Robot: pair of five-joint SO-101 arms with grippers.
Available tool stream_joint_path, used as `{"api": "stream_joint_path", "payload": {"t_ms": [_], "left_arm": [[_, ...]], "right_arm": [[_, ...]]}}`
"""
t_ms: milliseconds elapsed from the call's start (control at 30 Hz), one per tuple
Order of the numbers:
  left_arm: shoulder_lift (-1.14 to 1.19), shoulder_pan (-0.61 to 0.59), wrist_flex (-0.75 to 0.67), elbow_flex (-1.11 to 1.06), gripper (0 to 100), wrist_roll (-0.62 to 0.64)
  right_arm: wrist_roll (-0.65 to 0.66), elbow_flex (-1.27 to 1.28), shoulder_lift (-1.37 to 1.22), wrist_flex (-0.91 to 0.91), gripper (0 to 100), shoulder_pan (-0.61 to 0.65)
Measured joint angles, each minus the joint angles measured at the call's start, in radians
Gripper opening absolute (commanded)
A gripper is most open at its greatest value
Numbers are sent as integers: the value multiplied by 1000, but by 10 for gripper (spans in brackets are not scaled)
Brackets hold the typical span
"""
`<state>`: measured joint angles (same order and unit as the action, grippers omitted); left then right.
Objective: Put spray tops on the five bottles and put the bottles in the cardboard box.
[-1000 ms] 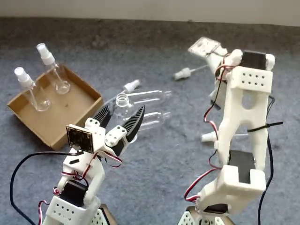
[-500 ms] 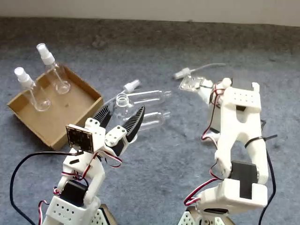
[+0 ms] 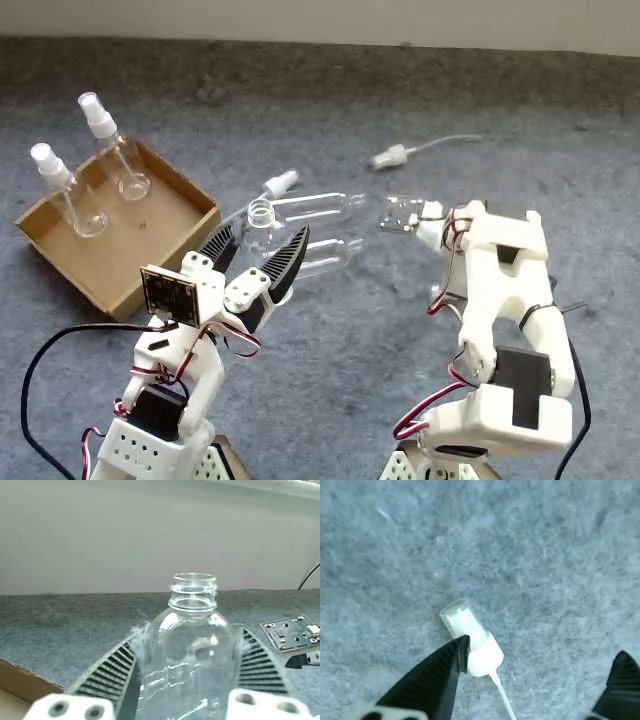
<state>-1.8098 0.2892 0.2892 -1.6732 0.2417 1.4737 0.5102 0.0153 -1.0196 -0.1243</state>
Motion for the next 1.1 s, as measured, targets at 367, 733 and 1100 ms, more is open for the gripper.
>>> {"api": "stream_joint_path", "payload": {"t_ms": [367,733,1100], "left_arm": [[0,0,0,0,147,0],[0,0,18,0,147,0],[0,0,18,0,147,0]], "right_arm": [[-38,63,-43,181,393,0],[-146,63,97,183,395,-9],[46,144,540,-106,394,-18]]}}
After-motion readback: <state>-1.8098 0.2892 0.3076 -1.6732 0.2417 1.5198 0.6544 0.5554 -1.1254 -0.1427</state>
